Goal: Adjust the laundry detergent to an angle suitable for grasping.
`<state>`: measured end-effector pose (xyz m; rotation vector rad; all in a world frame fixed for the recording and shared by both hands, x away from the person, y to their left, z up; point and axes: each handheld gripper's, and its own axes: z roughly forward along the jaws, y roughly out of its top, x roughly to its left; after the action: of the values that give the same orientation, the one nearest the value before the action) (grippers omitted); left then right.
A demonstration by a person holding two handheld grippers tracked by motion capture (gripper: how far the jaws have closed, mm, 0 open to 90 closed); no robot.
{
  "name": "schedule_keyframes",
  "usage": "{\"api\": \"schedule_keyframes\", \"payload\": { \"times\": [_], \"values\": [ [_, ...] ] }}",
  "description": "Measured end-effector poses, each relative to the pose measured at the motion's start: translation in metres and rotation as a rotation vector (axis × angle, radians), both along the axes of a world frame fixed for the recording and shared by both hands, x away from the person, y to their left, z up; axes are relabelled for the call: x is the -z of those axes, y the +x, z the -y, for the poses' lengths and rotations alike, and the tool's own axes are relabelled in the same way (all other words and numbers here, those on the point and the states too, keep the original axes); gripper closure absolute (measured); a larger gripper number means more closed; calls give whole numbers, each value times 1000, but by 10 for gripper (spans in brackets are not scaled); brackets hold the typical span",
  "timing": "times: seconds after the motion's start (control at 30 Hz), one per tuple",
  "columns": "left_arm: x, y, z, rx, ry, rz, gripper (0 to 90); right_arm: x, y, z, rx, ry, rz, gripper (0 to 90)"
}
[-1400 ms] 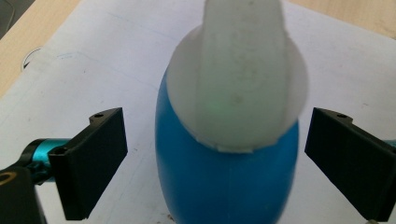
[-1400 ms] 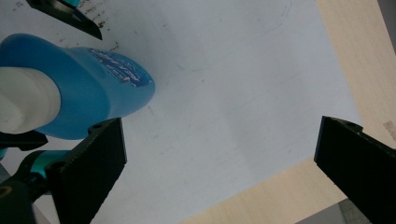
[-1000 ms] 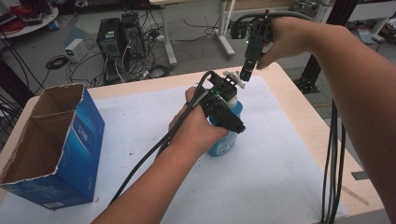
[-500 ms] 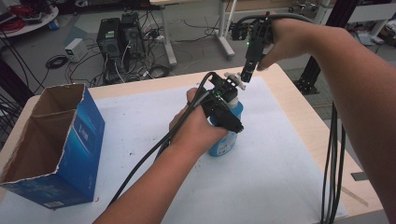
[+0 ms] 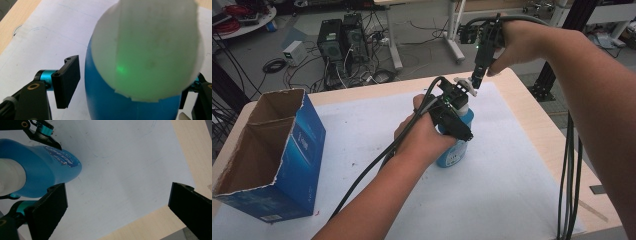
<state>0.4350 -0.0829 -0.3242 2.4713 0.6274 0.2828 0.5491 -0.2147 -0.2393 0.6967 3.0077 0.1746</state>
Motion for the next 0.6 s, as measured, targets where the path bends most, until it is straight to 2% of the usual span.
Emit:
{"api": "schedule_keyframes", "payload": {
  "times": [0.13, 0.2, 0.6],
  "values": [
    [1, 0, 1, 2, 0, -4, 246, 0, 0, -1, 1, 2, 0, 13],
    [0, 0, 1, 6, -5, -10, 287, 1, 0, -1, -2, 4, 0, 13],
    [1, -1, 3, 7, -8, -5, 313, 1, 0, 1, 2, 7, -2, 13]
  ]
}}
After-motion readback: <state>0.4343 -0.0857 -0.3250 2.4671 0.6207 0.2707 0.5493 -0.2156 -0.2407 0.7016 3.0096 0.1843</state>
